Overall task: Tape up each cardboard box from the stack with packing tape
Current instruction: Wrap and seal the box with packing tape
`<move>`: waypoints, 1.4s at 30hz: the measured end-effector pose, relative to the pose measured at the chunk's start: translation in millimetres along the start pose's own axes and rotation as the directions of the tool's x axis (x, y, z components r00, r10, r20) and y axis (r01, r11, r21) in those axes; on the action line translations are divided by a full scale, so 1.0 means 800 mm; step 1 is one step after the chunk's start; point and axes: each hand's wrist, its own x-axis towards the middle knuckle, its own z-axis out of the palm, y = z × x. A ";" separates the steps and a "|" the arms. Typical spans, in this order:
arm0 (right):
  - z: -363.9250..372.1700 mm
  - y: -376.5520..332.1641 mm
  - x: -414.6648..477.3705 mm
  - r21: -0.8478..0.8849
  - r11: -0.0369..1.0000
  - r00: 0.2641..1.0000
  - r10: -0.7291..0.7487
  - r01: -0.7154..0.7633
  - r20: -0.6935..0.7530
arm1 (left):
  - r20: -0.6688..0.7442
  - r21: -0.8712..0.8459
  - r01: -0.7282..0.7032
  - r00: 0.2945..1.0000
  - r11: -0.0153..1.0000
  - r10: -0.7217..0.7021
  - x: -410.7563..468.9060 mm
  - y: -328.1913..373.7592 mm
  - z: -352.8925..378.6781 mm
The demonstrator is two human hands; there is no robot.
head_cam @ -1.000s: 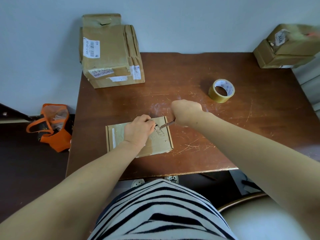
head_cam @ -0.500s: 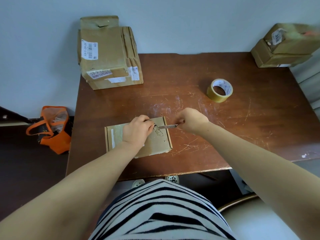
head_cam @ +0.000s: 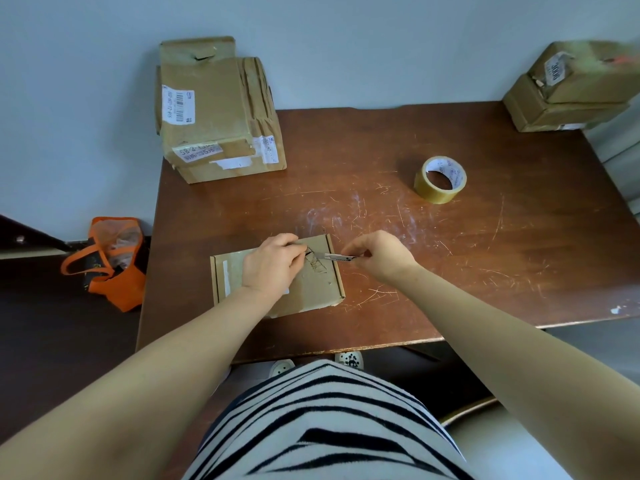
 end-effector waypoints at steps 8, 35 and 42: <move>0.006 0.007 -0.005 -0.059 0.997 0.997 -0.054 0.051 -0.055 | 0.187 0.026 0.099 0.977 0.995 -0.102 0.000 0.006 -0.009; 0.041 0.130 0.016 0.220 0.934 0.870 0.346 -0.282 -0.351 | 0.190 0.091 0.027 0.981 0.996 -0.044 -0.010 0.013 -0.013; 0.022 0.135 0.027 0.209 0.946 0.872 0.313 -0.249 -0.377 | 0.107 0.076 0.012 0.994 0.997 -0.020 0.016 0.027 -0.017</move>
